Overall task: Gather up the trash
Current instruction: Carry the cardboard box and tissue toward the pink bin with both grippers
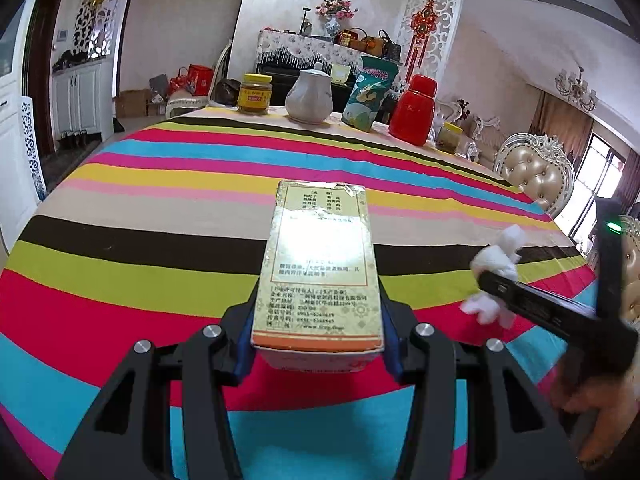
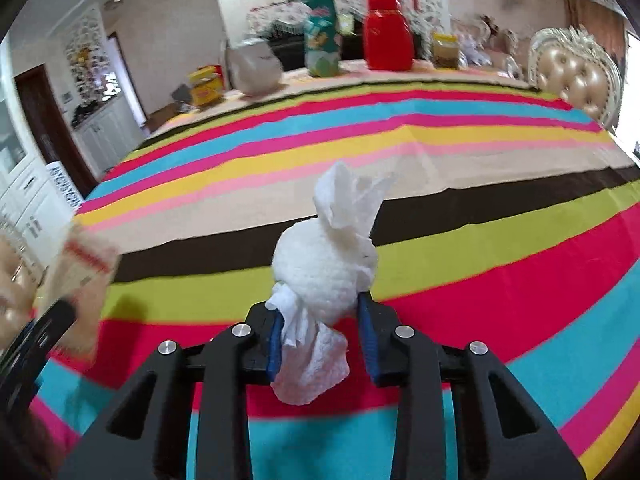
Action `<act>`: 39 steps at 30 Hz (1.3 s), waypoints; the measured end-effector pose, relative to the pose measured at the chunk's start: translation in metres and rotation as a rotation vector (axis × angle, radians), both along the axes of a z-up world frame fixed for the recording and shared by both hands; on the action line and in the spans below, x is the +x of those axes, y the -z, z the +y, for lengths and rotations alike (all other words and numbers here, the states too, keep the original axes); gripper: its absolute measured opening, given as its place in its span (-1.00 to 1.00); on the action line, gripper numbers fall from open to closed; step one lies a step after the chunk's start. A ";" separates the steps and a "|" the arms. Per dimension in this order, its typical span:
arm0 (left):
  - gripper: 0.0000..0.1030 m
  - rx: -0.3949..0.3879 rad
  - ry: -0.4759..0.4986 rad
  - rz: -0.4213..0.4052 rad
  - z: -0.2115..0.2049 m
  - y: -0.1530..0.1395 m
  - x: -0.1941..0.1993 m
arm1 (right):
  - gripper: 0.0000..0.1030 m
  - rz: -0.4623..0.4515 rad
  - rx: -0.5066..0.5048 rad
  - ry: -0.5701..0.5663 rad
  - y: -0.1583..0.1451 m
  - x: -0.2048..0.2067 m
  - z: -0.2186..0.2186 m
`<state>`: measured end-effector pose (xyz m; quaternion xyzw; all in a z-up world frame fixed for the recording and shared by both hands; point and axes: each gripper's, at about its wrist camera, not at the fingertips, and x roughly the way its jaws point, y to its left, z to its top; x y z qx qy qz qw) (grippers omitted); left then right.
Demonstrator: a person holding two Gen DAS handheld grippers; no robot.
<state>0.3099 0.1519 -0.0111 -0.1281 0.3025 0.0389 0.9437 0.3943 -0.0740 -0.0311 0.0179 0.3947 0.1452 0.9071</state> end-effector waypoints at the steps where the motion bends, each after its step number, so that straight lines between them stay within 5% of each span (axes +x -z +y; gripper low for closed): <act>1: -0.06 0.001 0.001 0.001 0.000 0.000 0.001 | -0.39 -0.020 -0.006 -0.019 -0.005 -0.011 -0.001; 15: -0.06 0.034 0.029 0.026 -0.018 -0.008 -0.005 | -0.39 -0.143 -0.023 -0.087 -0.025 -0.108 -0.037; 24: -0.06 0.130 0.198 -0.040 -0.096 -0.029 -0.071 | -0.39 -0.170 0.019 -0.076 -0.040 -0.161 -0.088; 39: -0.06 0.159 0.281 -0.050 -0.158 -0.017 -0.121 | -0.39 -0.219 -0.014 -0.028 -0.038 -0.217 -0.143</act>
